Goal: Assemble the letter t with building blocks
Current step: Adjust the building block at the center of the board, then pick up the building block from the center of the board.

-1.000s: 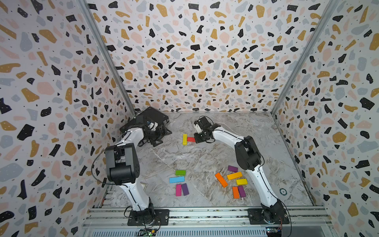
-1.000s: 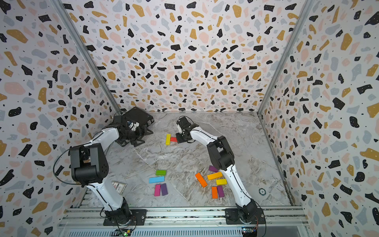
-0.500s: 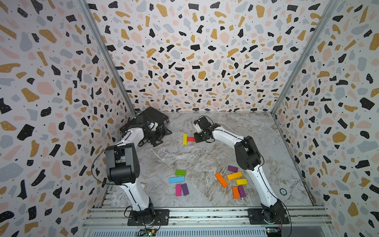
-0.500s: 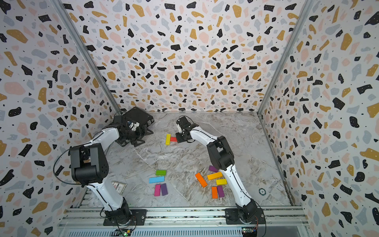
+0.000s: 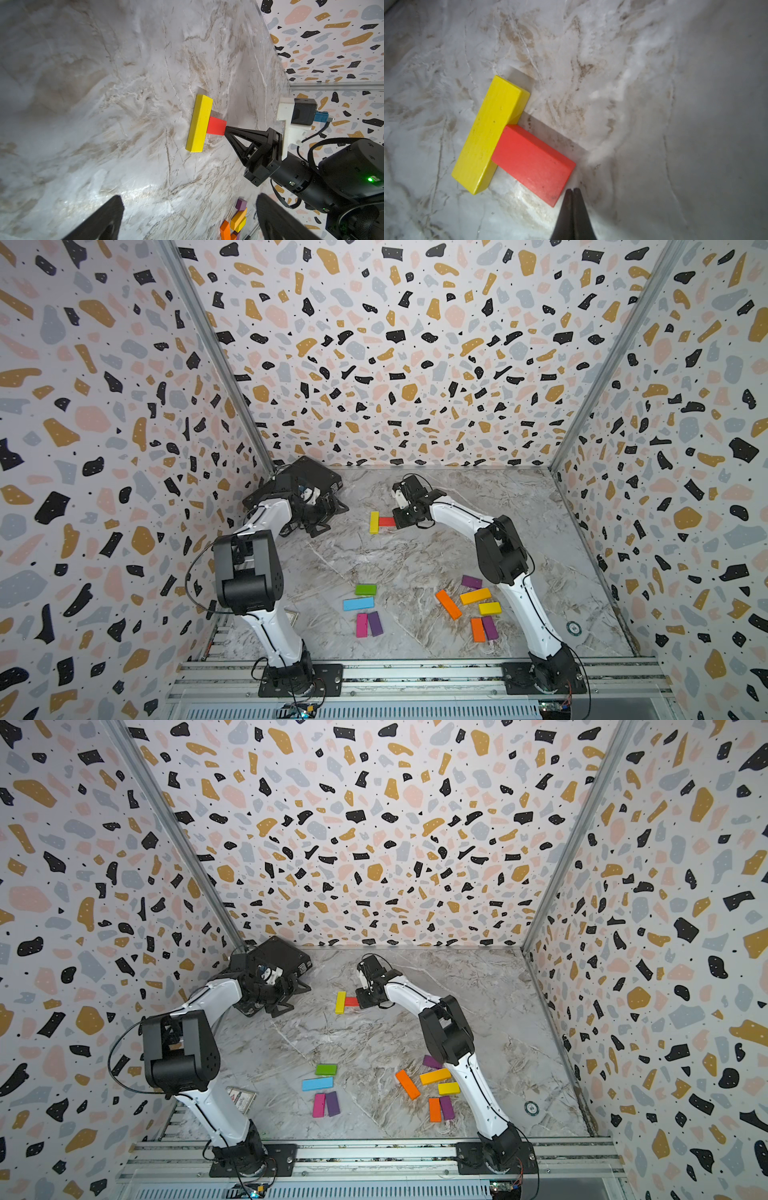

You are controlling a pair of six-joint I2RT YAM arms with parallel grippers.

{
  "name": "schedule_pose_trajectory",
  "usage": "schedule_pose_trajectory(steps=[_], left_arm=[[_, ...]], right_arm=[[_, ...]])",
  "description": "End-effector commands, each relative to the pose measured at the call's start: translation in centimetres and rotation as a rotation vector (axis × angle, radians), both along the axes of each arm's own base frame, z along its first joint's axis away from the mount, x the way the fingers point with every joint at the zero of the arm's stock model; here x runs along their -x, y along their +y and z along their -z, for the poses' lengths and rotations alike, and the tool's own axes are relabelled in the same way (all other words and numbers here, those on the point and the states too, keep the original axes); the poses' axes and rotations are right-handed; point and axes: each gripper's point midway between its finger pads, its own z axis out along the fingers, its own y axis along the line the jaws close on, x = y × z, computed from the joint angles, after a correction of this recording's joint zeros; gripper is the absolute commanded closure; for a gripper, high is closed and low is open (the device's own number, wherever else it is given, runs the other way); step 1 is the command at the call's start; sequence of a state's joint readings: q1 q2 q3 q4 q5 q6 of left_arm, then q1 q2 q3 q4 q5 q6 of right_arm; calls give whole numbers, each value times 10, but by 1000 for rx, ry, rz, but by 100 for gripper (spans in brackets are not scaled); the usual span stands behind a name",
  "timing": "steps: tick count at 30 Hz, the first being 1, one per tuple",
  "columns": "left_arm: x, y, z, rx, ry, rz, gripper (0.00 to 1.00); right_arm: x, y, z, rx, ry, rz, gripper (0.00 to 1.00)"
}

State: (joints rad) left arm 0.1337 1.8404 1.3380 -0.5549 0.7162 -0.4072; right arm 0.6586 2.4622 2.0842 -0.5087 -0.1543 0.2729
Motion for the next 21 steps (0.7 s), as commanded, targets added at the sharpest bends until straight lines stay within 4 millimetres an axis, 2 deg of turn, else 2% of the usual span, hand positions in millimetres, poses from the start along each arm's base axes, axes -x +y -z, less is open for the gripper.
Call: schedule_pose_trajectory(steps=[1,2,3,5,8,10,13,18,21], left_arm=[[-2,-5,-15,-34,-63,51,0],[0,-8,-16,-51,-74,73,1],[2,-12,-19,-78,-92,102,0],[10,-21,-23,-181,-124,160,0],[33,-36,-21,-362,-115,243,0],[56,-47,-20,-467,-73,295,0],[93,-50,-20,-611,-13,314,0],[144,-61,-7,-588,75,342,3],[168,-66,6,-619,132,366,6]], right_arm=[[0,-6,-26,20,-55,-8,100],[1,-8,-31,22,-66,-10,100],[3,-11,-37,25,-83,-15,95],[8,-18,-51,34,-113,-24,82],[24,-31,-70,45,-130,-40,65],[43,-41,-80,26,-117,-48,57],[79,-53,-86,-30,-77,-44,47],[149,-61,-80,-77,2,-94,33],[179,-63,-79,-88,17,-116,24]])
